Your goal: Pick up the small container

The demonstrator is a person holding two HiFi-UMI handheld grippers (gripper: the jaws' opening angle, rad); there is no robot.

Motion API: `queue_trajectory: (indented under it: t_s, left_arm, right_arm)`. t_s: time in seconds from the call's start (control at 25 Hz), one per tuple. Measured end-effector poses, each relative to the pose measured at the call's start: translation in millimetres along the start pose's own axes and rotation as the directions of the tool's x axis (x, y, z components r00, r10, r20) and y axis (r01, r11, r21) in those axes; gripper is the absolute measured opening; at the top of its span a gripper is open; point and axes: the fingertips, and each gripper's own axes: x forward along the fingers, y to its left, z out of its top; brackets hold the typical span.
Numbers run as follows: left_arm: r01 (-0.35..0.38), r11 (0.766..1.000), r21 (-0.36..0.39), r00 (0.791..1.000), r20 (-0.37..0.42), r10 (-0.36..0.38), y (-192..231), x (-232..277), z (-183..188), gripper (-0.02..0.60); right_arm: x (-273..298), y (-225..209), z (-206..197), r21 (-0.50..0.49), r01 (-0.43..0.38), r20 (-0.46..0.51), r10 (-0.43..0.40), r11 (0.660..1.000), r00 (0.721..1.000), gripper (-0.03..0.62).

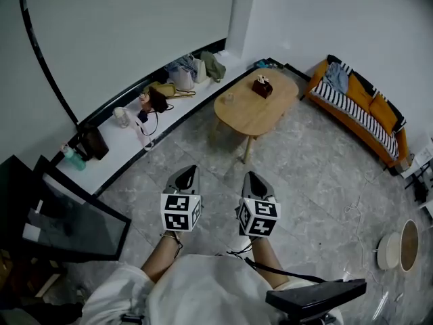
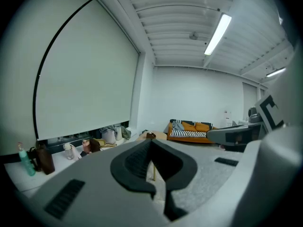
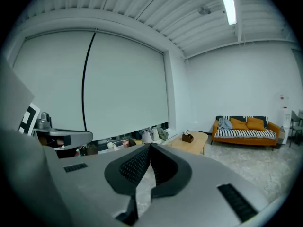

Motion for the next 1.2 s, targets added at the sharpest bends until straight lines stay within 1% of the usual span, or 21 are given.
queue_trajectory:
  t_s: [0.16,0.32,0.64,0.92,1.2]
  left_arm:
    - [0.005,1.000,-0.011,1.000,-0.012,-0.005,10.6,4.3,-10.1,0.008]
    - [0.017,1.000,-0.019,0.999,-0.034,-0.018,11.7,17.5,-17.7,0.008]
    - [0.038,0.999,-0.005,0.998,-0.054,-0.038,18.1,66.3,-18.0,0.008]
    - [0.027,1.000,-0.006,0.999,-0.043,-0.028,30.0,136.9,5.0,0.008]
    - [0.020,1.000,0.014,0.999,-0.050,-0.019,32.9,206.6,30.1,0.008]
  right_arm:
    - [5.4,4.3,-11.8,0.004,0.019,-0.024,-0.019,1.000,1.000,0.023]
    - [14.8,-3.3,-20.7,0.023,0.036,-0.054,-0.035,0.999,0.998,0.023]
    - [59.4,-26.2,-14.4,0.041,0.052,-0.056,-0.049,0.998,0.997,0.023]
    - [125.0,-54.3,9.0,0.024,0.029,-0.068,-0.028,0.999,0.997,0.023]
    - [185.5,-97.0,40.2,0.026,0.028,-0.052,-0.027,0.999,0.998,0.023]
